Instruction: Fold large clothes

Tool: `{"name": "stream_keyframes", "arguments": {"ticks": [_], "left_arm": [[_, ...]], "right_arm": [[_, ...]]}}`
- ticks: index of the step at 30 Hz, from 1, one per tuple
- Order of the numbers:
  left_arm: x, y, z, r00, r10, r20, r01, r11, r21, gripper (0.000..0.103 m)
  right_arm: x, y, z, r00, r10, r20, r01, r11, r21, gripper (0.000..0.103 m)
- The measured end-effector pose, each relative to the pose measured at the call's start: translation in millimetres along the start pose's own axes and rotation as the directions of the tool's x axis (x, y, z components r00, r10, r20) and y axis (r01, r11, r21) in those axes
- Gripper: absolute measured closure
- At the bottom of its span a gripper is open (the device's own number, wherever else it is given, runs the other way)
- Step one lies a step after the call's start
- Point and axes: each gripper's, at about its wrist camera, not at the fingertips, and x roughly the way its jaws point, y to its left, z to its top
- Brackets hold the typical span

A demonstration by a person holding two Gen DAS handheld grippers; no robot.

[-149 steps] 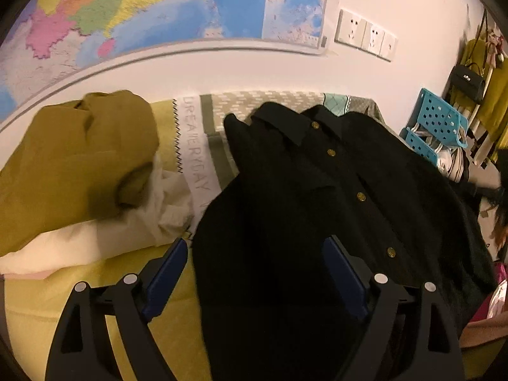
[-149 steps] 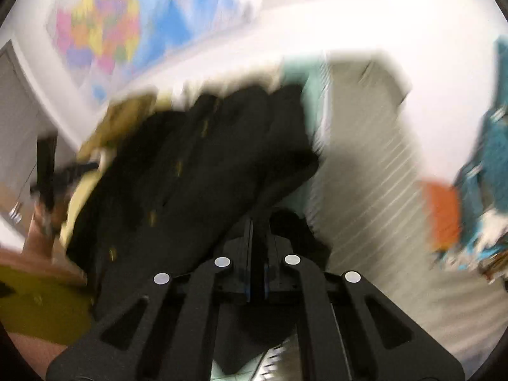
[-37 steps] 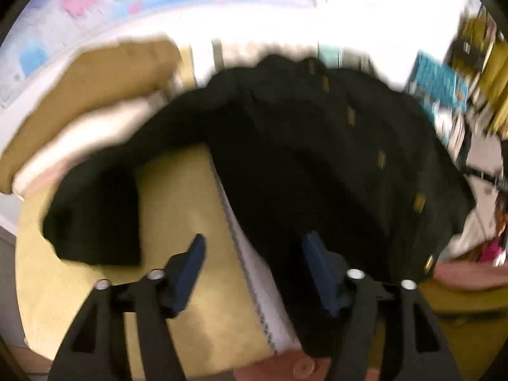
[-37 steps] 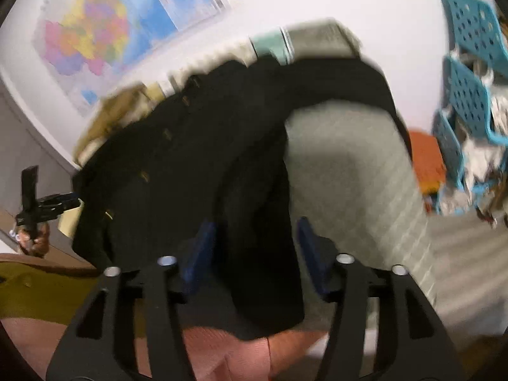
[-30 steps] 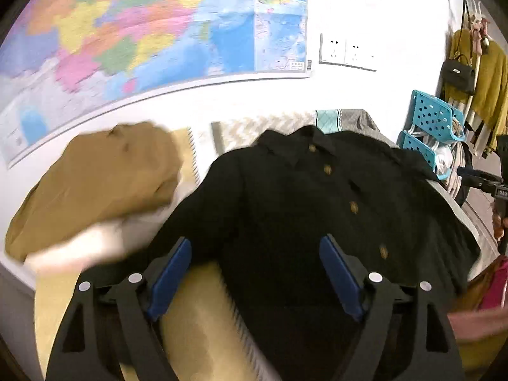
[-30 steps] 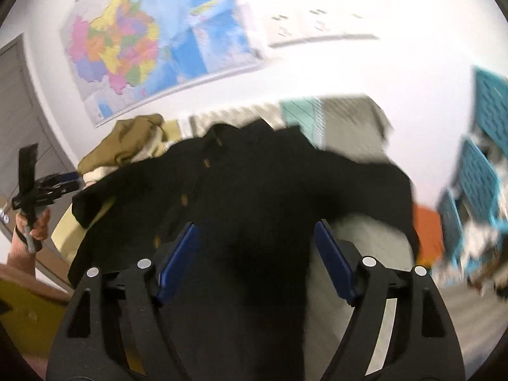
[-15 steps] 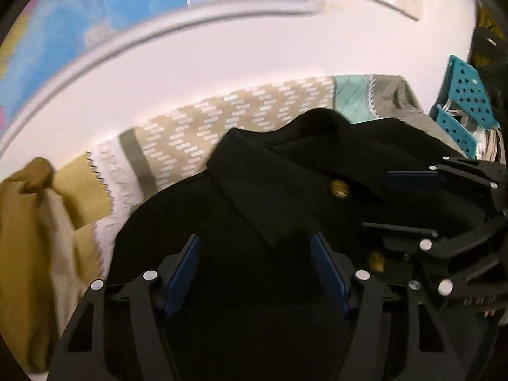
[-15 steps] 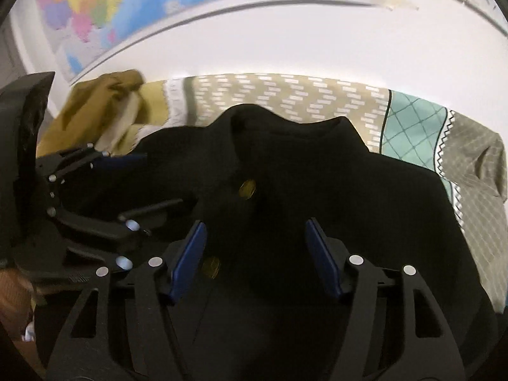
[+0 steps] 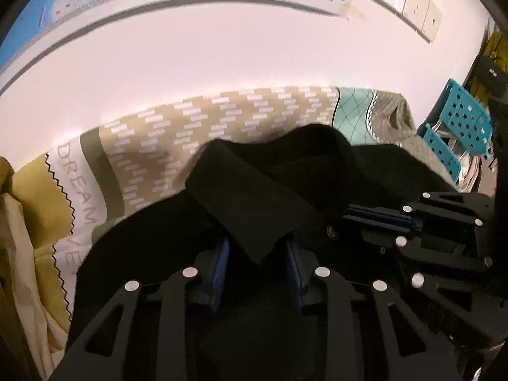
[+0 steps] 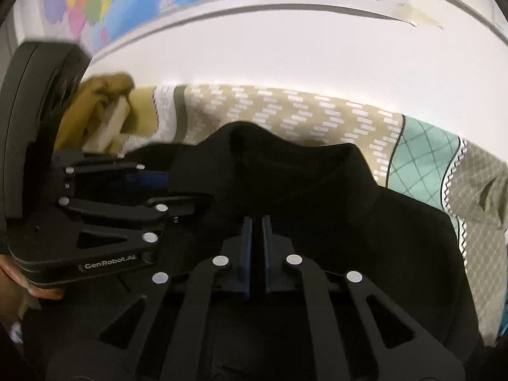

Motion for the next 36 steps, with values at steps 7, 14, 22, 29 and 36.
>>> {"name": "stream_keyframes", "arguments": {"ticks": [7,14,22,29,36], "left_arm": [[-14.1,-7.8,0.0,0.998,-0.06,0.015,0.059,0.995,0.076,0.028],[-1.2,-4.1,1.7,0.999,-0.046,-0.023,0.048,0.996,0.074,0.026],[15.8,10.1,37.3,0.996,-0.043,-0.082,0.039,0.998,-0.051,0.042],[23.9,2.5,47.3,0.994,0.061,-0.096,-0.064,0.997,-0.03,0.091],[1.0,13.0,60.5,1.0,0.025,-0.013,-0.026,0.996,-0.081,0.099]], "right_arm": [[-13.7,-3.8,-0.7,1.0,-0.027,0.001,0.027,1.0,-0.004,0.095],[-21.3,-36.3,-1.8,1.0,-0.004,0.021,0.002,0.994,0.11,0.056],[2.4,-53.8,28.3,0.999,0.036,-0.026,-0.029,0.973,0.229,0.05],[30.5,-42.1,37.2,0.994,-0.031,-0.101,0.049,0.983,0.179,0.097],[-14.1,-47.9,54.1,0.998,0.028,0.061,-0.039,0.982,0.183,0.099]]}}
